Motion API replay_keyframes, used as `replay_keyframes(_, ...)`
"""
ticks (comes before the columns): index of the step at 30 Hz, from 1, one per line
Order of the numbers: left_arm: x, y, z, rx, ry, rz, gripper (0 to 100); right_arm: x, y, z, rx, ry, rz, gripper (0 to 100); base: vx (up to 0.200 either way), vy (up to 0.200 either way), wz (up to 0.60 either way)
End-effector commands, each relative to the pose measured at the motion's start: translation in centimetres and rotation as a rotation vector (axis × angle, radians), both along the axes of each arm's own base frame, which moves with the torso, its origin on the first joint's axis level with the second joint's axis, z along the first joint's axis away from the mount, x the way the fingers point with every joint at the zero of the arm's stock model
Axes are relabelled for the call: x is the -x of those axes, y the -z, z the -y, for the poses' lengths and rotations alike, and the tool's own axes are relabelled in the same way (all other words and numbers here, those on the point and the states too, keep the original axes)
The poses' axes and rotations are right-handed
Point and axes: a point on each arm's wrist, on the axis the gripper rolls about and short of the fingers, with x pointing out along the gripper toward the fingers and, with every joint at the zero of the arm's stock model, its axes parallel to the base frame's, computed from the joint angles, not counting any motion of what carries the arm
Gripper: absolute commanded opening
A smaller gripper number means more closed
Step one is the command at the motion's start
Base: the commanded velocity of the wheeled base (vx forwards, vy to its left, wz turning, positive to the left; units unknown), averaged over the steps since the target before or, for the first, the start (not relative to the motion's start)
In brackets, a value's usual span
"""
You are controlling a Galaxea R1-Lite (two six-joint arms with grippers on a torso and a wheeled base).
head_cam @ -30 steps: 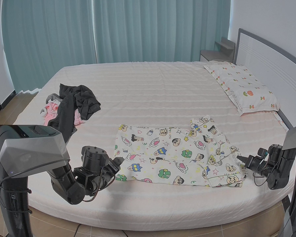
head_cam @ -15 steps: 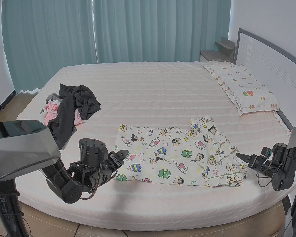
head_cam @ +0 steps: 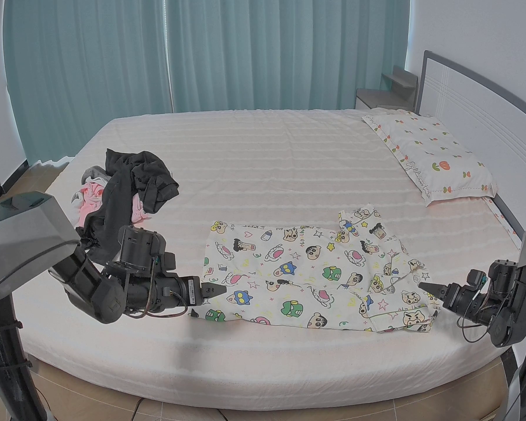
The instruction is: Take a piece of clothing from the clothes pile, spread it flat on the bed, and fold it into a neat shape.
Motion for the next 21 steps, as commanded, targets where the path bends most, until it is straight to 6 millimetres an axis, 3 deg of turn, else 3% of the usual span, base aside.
replay_keyframes(1, -3.0, 3.4, -2.0, -0.018, 0.0, -0.056, 100, 0.9, 0.0, -0.9, -0.007, -0.039, -0.022, 100, 0.0, 0.0, 0.0)
replay_keyframes(8, -3.7, 7.4, -1.4, -0.009, 0.048, -0.07, 100, 1.0, 0.1, -0.9, -0.008, -0.039, -0.028, 100, 0.0, 0.0, 0.0)
replay_keyframes(13, -3.7, 8.5, -0.9, -0.008, 0.063, -0.055, 100, 1.2, 0.2, -0.9, -0.01, -0.038, -0.035, 100, 0.0, 0.0, 0.0)
replay_keyframes(21, -3.7, 8.5, -0.7, -0.005, 0.065, -0.054, 100, 1.2, 0.3, -0.9, -0.01, -0.038, -0.038, 100, 0.0, 0.0, 0.0)
